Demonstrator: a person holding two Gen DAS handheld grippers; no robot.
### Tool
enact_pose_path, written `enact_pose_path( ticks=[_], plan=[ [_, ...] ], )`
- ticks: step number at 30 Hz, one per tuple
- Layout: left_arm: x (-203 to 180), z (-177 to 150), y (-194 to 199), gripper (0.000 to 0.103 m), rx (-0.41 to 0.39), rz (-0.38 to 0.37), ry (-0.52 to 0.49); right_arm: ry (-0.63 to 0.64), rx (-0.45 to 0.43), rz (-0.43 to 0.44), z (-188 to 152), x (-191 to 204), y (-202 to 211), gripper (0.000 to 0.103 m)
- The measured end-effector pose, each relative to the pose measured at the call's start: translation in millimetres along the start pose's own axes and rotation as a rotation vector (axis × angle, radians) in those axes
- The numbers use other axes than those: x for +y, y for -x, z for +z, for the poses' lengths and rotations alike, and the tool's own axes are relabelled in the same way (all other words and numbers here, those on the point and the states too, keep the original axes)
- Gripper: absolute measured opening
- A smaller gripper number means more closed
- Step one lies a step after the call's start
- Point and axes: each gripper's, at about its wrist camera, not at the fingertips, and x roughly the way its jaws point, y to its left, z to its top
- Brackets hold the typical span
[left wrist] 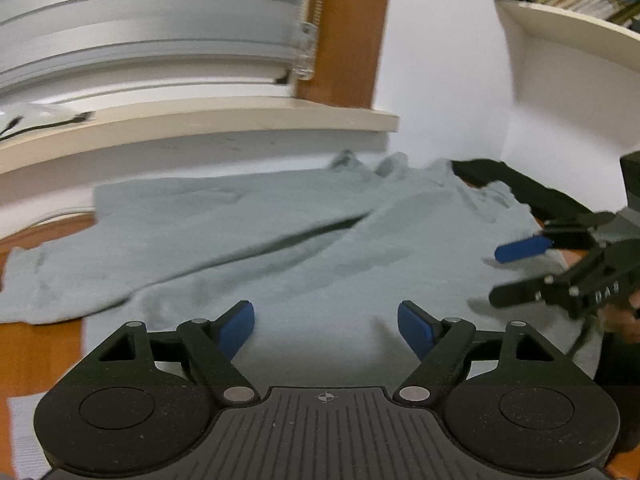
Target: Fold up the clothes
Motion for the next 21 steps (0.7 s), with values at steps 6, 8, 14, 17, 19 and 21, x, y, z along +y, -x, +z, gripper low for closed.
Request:
enact_pose_path(
  ticks=[6,8,14,17,19,21],
  plan=[
    [22,1,18,0.095,-0.001,0.045,0.011,0.074,0.012,0.080,16,40,-24,0.081],
    [28,0,24,0.103,-0.002,0.048,0.008,0.105,0.015,0.098,20,53,-31,0.082],
    [39,-4,31,0.103,0.003,0.062,0.015,0.174,0.027,0.137,28,85,-53,0.086],
    [45,-6,30,0.103,0.002,0.066,0.027,0.175,0.030,0.148,28,91,-59,0.087],
    [49,-9,27,0.103,0.002,0.066,0.036,0.174,0.034,0.149,28,91,-60,0.087],
    [54,-12,24,0.103,0.007,0.066,0.047,0.175,0.037,0.147,28,91,-62,0.089]
  ],
)
